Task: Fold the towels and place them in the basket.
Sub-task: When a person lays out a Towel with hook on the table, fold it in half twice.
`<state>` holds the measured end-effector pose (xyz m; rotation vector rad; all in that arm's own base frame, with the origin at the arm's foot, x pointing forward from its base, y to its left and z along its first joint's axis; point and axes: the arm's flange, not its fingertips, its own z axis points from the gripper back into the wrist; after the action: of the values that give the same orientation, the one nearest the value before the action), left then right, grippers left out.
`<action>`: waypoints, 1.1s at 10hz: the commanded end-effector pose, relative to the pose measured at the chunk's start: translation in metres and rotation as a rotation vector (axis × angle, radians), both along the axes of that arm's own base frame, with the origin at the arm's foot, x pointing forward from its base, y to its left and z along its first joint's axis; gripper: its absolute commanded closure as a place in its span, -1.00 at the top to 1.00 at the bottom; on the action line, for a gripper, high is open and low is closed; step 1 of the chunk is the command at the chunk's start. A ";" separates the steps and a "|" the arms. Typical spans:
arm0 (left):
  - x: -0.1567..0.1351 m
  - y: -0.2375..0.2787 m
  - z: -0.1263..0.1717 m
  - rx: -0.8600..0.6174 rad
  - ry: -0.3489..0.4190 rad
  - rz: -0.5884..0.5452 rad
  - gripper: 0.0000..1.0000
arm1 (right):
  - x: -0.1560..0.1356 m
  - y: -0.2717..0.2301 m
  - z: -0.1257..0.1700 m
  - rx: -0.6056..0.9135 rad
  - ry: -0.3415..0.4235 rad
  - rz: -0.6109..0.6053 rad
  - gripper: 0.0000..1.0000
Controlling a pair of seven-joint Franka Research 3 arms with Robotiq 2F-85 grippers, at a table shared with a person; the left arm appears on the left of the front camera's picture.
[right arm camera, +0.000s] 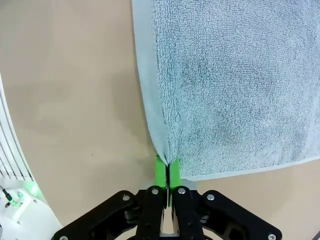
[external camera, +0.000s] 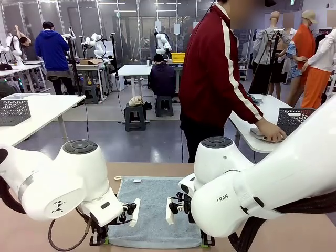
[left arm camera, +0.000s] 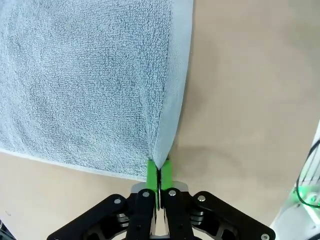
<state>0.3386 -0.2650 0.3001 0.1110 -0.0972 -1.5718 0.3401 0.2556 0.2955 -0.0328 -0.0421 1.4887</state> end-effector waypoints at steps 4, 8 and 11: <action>0.008 0.005 0.018 -0.032 -0.009 0.004 -0.94 | 0.007 -0.004 0.019 0.013 -0.024 0.003 -0.94; 0.032 0.017 0.062 -0.064 -0.052 0.024 -0.94 | 0.027 -0.012 0.063 0.035 -0.056 0.020 -0.94; 0.047 0.026 0.088 -0.081 -0.070 0.030 -0.94 | 0.038 -0.016 0.092 0.047 -0.077 0.030 -0.94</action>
<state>0.3827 -0.2459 0.3785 0.1218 -0.2337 -1.5208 0.3754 0.2475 0.3805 -0.0635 -0.1508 1.4910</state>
